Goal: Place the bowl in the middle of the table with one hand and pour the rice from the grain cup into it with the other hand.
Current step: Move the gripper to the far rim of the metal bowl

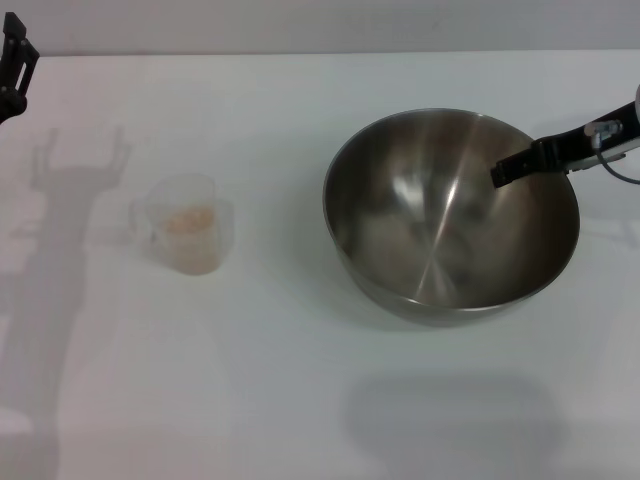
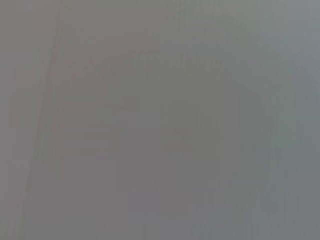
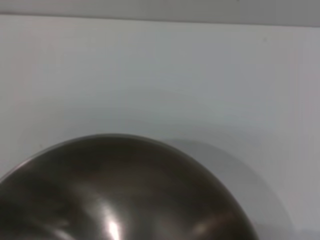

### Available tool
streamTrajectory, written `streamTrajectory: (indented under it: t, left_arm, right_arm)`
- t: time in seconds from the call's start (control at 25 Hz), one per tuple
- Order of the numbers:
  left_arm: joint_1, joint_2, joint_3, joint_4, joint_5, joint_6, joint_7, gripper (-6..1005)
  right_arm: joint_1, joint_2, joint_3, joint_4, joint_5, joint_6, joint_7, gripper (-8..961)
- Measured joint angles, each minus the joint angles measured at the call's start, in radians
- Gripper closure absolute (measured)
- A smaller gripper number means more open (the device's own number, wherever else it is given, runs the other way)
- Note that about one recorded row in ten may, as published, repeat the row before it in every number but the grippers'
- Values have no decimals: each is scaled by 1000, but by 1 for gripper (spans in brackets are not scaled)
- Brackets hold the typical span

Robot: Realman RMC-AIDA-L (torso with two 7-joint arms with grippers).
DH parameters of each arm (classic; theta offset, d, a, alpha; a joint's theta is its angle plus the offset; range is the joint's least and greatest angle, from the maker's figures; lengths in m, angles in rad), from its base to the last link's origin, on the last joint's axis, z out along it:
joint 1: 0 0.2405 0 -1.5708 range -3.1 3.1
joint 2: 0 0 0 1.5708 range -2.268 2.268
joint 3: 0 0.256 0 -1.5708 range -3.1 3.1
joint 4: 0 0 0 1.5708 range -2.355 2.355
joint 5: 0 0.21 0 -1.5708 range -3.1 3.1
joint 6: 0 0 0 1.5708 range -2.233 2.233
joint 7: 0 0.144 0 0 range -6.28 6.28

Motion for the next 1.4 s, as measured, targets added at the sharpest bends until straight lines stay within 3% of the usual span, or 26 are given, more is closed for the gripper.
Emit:
streamTrajectory:
  t: [0.44, 0.64, 0.84, 0.96, 1.2, 1.4]
  left_arm:
    - [5, -2, -1, -5, 0, 0, 0, 139]
    - [9, -2, -1, -7, 0, 3, 0, 139]
    - [10, -1, -1, -8, 0, 5, 0, 141]
    - [11, -2, -1, -8, 0, 5, 0, 142]
    - [11, -1, -1, -8, 0, 6, 0, 145]
    - [10, 0, -1, -7, 0, 6, 0, 147]
  right_arm:
    - [-6, 7, 2, -3, -22, -3, -26, 170]
    - [-9, 8, 2, -1, -28, -3, -39, 356]
    - [-9, 12, 3, -3, -28, -4, -55, 611]
    - [-9, 13, 3, -3, -28, -4, -56, 826]
    - [-6, 15, 5, -10, -24, -4, -56, 878]
    - [-28, 32, 50, -72, -17, -15, -85, 922]
